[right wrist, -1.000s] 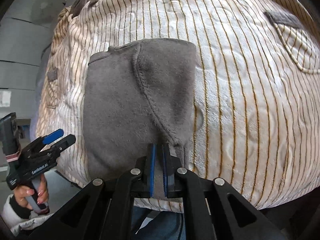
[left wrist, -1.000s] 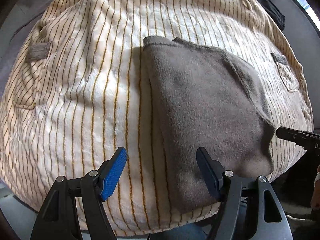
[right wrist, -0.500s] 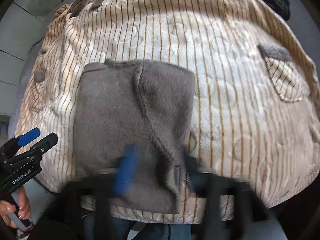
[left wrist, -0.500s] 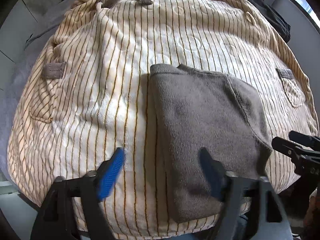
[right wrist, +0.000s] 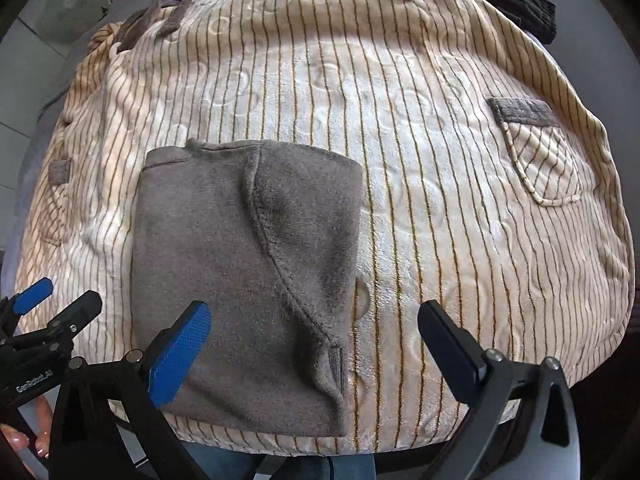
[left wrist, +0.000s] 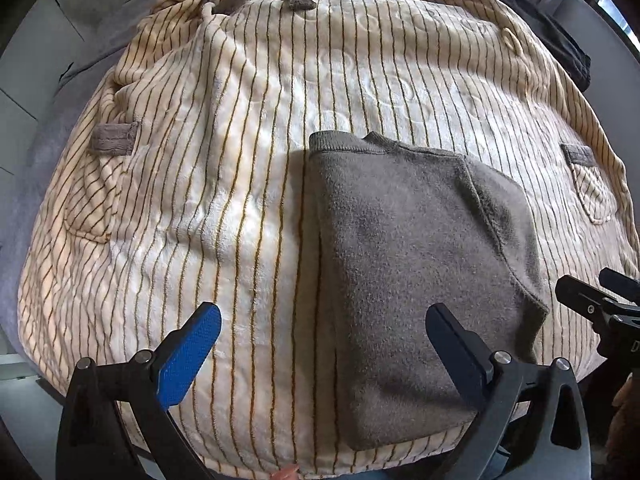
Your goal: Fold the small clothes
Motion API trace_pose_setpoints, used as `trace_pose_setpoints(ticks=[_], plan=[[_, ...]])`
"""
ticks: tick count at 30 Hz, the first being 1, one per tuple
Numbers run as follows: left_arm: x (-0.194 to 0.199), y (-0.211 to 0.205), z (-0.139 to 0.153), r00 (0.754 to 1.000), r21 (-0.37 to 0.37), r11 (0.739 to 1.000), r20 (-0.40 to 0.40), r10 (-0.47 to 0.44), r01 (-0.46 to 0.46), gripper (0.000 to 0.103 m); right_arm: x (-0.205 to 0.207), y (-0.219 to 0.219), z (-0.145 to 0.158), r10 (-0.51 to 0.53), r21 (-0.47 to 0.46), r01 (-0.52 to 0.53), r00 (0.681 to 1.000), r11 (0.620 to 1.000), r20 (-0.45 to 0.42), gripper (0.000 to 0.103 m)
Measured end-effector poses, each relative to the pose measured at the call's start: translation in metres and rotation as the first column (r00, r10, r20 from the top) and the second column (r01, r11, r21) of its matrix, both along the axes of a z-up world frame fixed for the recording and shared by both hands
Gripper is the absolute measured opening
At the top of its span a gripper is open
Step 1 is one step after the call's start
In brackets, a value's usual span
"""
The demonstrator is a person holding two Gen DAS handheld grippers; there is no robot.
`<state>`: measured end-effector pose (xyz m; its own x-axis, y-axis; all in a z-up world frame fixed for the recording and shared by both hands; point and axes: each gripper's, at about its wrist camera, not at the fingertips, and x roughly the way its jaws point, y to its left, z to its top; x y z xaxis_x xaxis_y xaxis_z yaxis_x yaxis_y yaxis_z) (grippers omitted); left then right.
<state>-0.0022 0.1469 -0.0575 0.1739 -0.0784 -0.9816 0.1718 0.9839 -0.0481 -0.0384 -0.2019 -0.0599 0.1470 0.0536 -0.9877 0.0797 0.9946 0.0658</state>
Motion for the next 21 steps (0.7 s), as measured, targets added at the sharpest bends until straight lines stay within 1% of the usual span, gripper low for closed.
trace_pose_setpoints(ticks=[21], plan=[[-0.0005,0.0009,-0.0022,1.0,0.009,1.0,-0.018,-0.004,0.004,0.103,0.0012,0.0014,0.0017,0.0,-0.021,0.0,1.0,1.0,-0.006,0.103]])
